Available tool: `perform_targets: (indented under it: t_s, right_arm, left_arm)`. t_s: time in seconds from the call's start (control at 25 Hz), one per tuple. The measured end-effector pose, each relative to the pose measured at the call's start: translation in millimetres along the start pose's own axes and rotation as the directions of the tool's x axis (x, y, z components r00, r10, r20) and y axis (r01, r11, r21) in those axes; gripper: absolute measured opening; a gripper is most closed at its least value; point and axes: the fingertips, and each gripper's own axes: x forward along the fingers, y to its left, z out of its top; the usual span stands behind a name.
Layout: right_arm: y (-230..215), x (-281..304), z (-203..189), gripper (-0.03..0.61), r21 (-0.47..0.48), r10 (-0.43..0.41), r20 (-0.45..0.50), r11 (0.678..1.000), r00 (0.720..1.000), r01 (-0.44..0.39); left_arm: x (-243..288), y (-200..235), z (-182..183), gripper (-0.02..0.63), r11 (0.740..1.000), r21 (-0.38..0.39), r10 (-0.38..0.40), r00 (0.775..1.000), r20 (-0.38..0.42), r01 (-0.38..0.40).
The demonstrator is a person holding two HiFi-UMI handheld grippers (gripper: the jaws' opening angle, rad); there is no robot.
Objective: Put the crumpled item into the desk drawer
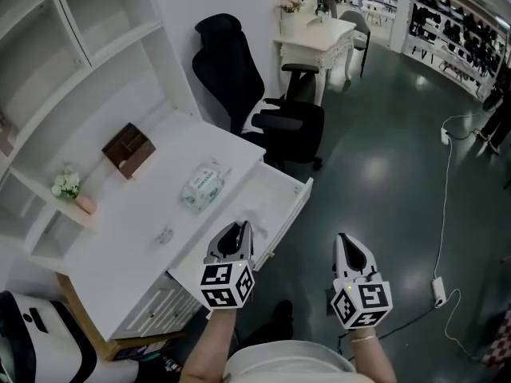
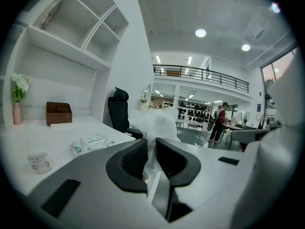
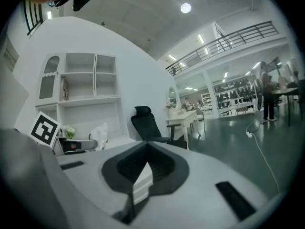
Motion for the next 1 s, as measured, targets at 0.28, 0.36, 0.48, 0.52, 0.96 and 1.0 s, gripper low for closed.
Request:
perform_targets:
  t_s: [0.28,0.36,0.48,0.52,0.96,1.0]
  right_arm:
    - [2,47,8,0.002,-0.015,-0.001,-0.003,1.000,1.000,0.001]
    - [3,56,10,0.002,-0.020,-0.004,0.000,1.000,1.000,0.004]
    - [3,66,12,0.002,-0.023,-0.007,0.000,1.000,1.000,0.007]
    - [3,68,12,0.002,-0.025,-0.005,-0.004,1.000,1.000,0.005]
    - [-7,102,17,0.002,-0.025,0.012,-0.021,1.000,1.000,-0.013]
    - [-8,107,18,0.002,-0.024,0.017,-0.021,1.000,1.000,-0.018]
  left_arm:
    - [42,24,9,0.049,1.000,-0.009,-0.004,1.000,-0.008,0.004]
    - [50,29,9,0.049,1.000,-0.014,-0.009,1.000,-0.010,0.009]
    - [61,34,8,0.049,1.000,-0.020,-0.012,1.000,-0.016,0.012]
    - [64,36,7,0.049,1.000,-0.021,-0.010,1.000,-0.018,0.010]
    - [112,47,-14,0.049,1.000,-0.011,0.010,0.995,-0.101,-0.012]
    - [117,48,-16,0.049,1.000,-0.012,0.014,0.994,-0.112,-0.015]
